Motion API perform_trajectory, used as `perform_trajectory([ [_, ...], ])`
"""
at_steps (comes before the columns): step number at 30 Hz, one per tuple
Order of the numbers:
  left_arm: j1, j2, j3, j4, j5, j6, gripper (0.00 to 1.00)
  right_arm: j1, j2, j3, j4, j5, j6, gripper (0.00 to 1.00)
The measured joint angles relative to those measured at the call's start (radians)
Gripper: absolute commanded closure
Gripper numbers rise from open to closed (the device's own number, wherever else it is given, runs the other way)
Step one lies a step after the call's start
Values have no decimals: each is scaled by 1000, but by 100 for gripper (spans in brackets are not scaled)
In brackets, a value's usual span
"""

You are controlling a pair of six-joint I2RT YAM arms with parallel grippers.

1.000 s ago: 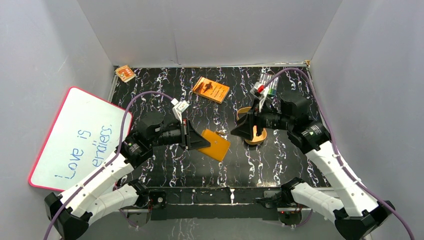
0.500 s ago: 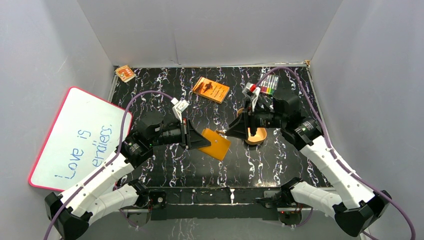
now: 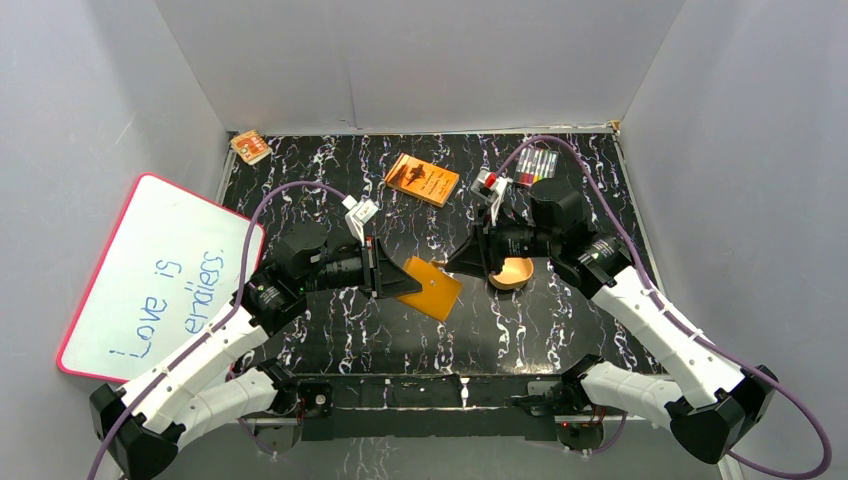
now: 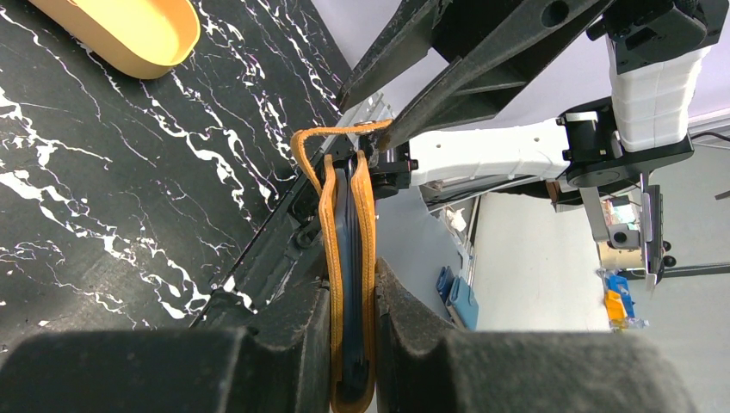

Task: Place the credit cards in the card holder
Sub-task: Close the card holder.

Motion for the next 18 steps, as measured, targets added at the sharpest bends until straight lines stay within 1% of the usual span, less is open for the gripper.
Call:
perform_trajectory([
  [5,0,0,0,0,0,0,100,0,0,0,0,17,-2,76],
  [9,0,0,0,0,0,0,100,0,0,0,0,19,-3,79],
  [10,0,0,0,0,0,0,100,0,0,0,0,20,-3,77],
  [13,0,0,0,0,0,0,100,0,0,0,-1,21,-2,63],
  [16,0,0,0,0,0,0,100,0,0,0,-1,31,-4,62],
  [18,0,0,0,-1,-1,0,100,0,0,0,-1,37,-5,65],
])
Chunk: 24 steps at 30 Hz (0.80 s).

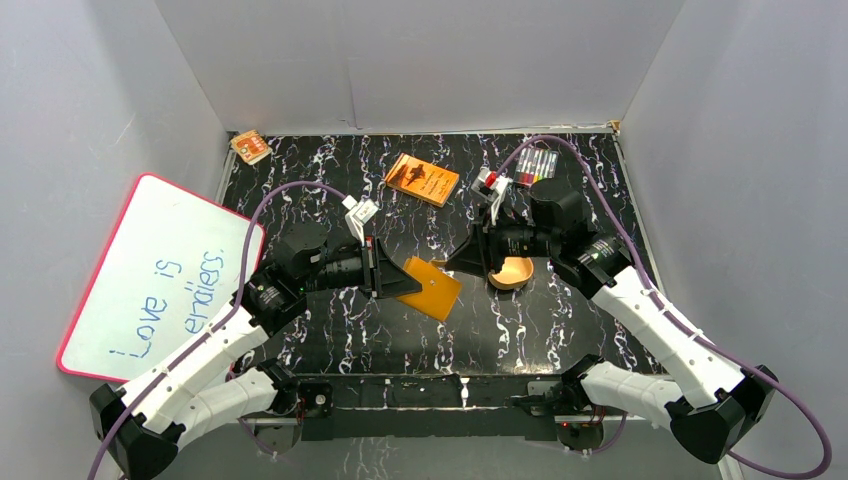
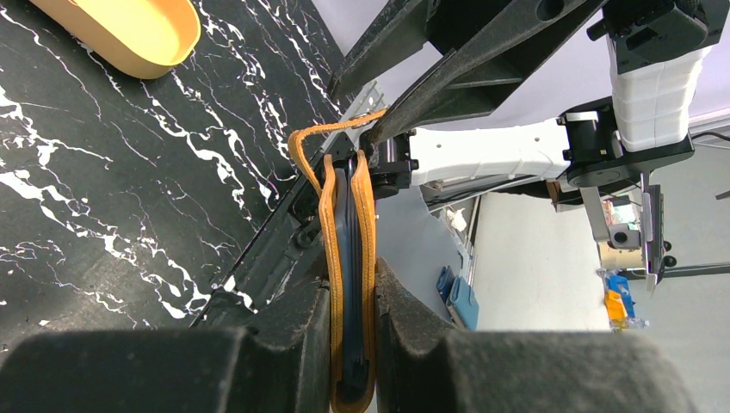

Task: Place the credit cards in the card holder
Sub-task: Close the card holder.

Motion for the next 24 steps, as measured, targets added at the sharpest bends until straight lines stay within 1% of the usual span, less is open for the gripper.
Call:
perform_trajectory([
  [5,0,0,0,0,0,0,100,0,0,0,0,5,-1,79],
  [8,0,0,0,-4,-3,1,100,0,-1,0,0,6,-2,93],
  [10,0,0,0,-7,-3,1,100,0,-2,0,0,8,-3,99],
  [11,0,0,0,-8,-4,1,100,0,-3,0,0,8,-4,100],
  [21,0,0,1,-26,-25,5,100,0,-11,3,-5,8,-9,100],
  [24,0,9,17,-70,-55,15,100,0,-5,33,-57,13,-36,100],
])
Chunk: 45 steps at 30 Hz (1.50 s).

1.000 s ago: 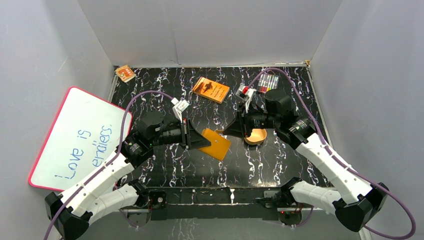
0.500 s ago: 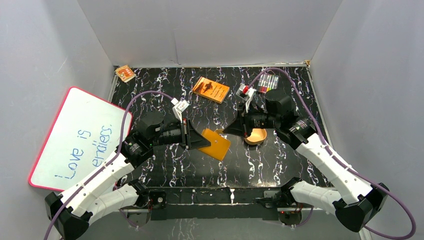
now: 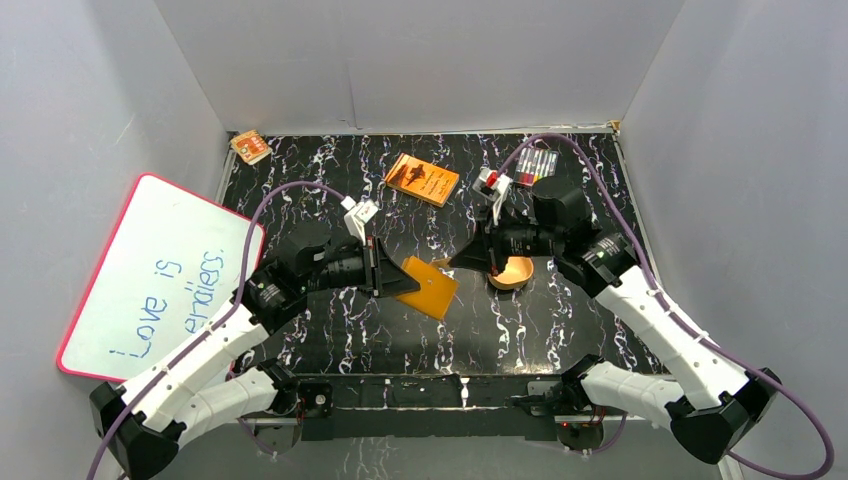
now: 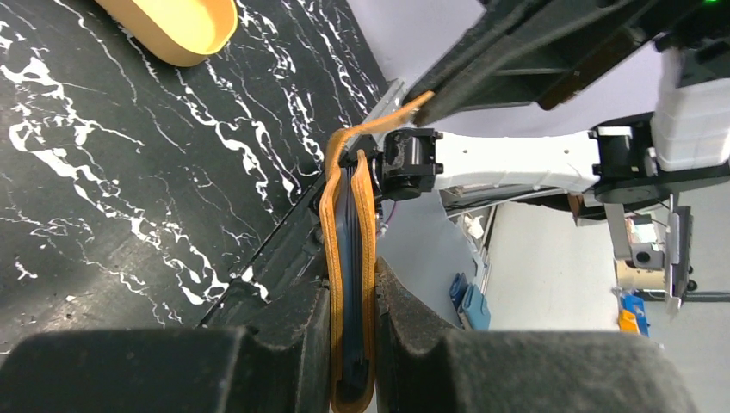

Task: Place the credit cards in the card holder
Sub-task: Close the card holder.

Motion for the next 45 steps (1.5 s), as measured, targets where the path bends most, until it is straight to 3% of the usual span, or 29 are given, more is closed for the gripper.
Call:
perform_trajectory([
  [11,0,82,80,-71,-72,4,100,44,95,152,-182,68,-131,99],
  [17,0,124,117,-109,-100,6,100,66,123,170,-203,120,-143,69],
  [30,0,98,118,-146,-129,6,100,66,64,169,-190,173,-116,46],
  [45,0,97,118,-146,-128,-1,100,66,76,101,-86,211,-42,51],
])
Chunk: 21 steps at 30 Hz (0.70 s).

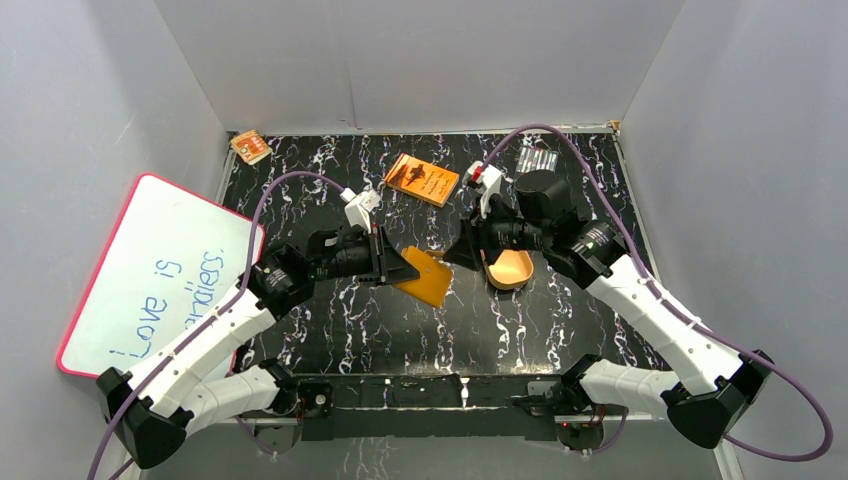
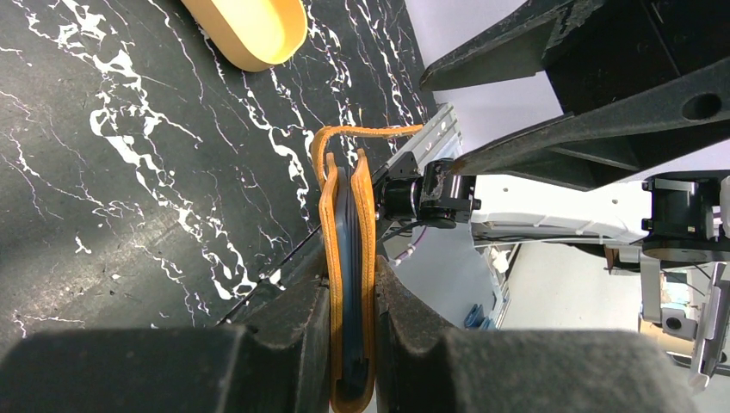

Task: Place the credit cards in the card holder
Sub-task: Close the card holder.

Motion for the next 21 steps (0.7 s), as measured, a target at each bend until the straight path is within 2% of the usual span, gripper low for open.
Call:
perform_trajectory([
  [11,0,-7,-5,0,0,-3,100,0,14,-28,53,9,30,55],
  [21,0,-13,-6,0,0,-3,100,0,26,-36,69,0,39,73],
])
